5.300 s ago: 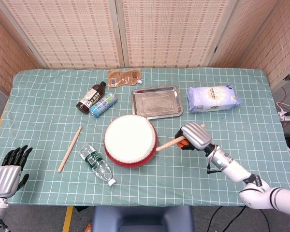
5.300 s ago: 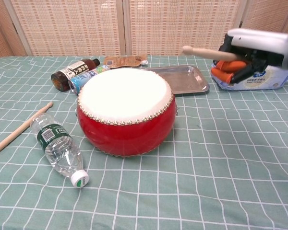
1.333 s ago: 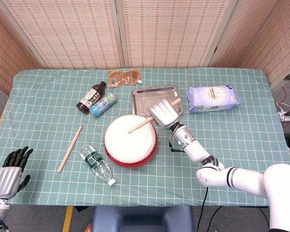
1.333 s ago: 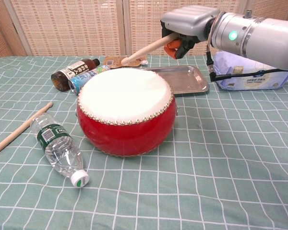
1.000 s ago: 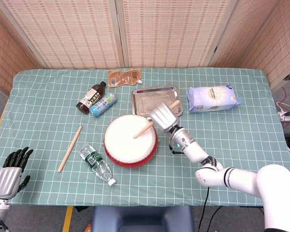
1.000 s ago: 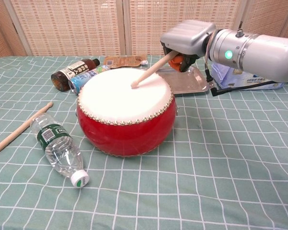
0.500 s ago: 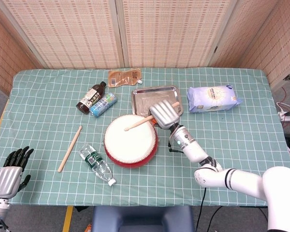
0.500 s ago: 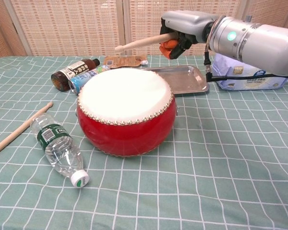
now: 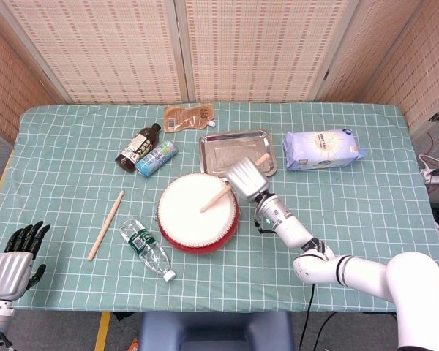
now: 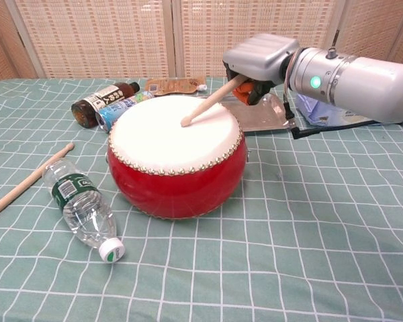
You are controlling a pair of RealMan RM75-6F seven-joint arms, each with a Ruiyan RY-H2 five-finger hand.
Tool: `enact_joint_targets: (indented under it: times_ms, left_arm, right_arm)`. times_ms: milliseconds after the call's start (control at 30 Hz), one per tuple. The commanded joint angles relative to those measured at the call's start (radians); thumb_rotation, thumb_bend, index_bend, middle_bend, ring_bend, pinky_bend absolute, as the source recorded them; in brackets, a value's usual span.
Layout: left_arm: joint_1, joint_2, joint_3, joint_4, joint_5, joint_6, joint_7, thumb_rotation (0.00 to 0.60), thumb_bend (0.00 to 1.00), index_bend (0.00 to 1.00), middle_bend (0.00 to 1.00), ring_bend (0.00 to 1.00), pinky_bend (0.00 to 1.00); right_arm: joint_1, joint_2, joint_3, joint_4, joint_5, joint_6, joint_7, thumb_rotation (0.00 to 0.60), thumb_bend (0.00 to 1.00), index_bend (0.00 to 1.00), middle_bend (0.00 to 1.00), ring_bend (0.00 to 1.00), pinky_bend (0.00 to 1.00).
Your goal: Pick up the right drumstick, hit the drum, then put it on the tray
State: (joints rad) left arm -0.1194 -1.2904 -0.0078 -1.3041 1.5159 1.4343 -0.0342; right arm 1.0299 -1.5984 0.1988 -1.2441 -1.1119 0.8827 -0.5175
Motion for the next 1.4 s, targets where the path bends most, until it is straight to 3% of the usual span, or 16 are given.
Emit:
enact_joint_targets:
  times_ms: [33,133,233,500,600,667,833,1000,1167,1400]
  left_arm:
    - [-0.001,0.0,-0.001,-0.001,0.002,0.002,0.0,0.6,0.31,0.05,0.0,0.0,0.07]
    - [-0.003,0.0,0.0,-0.001,0.005,0.0,0.002,0.6,0.31,0.05,0.0,0.0,0.07]
    - [-0.005,0.001,0.0,-0.003,0.005,-0.001,0.005,0.6,0.31,0.05,0.0,0.0,0.07]
    - [-0.003,0.002,0.002,-0.009,0.0,-0.005,0.012,0.6,0.31,0.05,0.0,0.0,0.07]
    - [-0.003,0.003,0.002,-0.011,0.001,-0.003,0.014,0.6,0.31,0.05,0.0,0.0,0.07]
    - [-0.003,0.003,0.002,-0.012,0.0,-0.004,0.016,0.6,0.31,0.05,0.0,0.0,0.07]
    - [-0.003,0.005,0.0,-0.014,-0.001,-0.003,0.018,0.6,0.31,0.05,0.0,0.0,0.07]
    - [-0.002,0.006,0.0,-0.018,-0.001,-0.001,0.02,0.6,0.31,0.05,0.0,0.0,0.07]
    - [0.0,0.008,0.001,-0.019,-0.008,-0.006,0.025,0.6,0.31,0.05,0.0,0.0,0.07]
    - [0.006,0.012,0.001,-0.023,-0.021,-0.01,0.032,0.6,0.31,0.05,0.0,0.0,0.07]
  right_arm:
    - [-0.056,0.006,0.113,-0.067,-0.008,0.07,0.341,0.6,1.0,1.0,1.0,1.0,0.93]
    - [-0.065,0.022,0.115,-0.075,-0.005,0.05,0.379,0.6,1.0,1.0,1.0,1.0,0.93]
    - [-0.059,0.031,0.087,-0.064,-0.012,0.022,0.334,0.6,1.0,1.0,1.0,1.0,0.93]
    - [-0.004,0.009,-0.028,0.021,-0.008,-0.048,-0.017,0.6,1.0,1.0,1.0,1.0,0.93]
    - [0.002,-0.005,-0.038,0.035,0.014,-0.041,-0.099,0.6,1.0,1.0,1.0,1.0,0.93]
    - [-0.006,-0.011,-0.02,0.025,0.025,-0.025,-0.075,0.6,1.0,1.0,1.0,1.0,0.93]
    - [-0.045,-0.004,0.082,-0.025,0.047,0.021,0.154,0.6,1.0,1.0,1.0,1.0,0.93]
    - [-0.053,0.02,0.149,-0.012,0.117,-0.054,0.316,0.6,1.0,1.0,1.0,1.0,0.93]
    - [-0.025,0.003,0.181,0.085,0.179,-0.155,0.399,0.6,1.0,1.0,1.0,1.0,0.92]
    - [0.076,-0.096,0.194,0.35,0.219,-0.309,0.44,0.6,1.0,1.0,1.0,0.95,0.84]
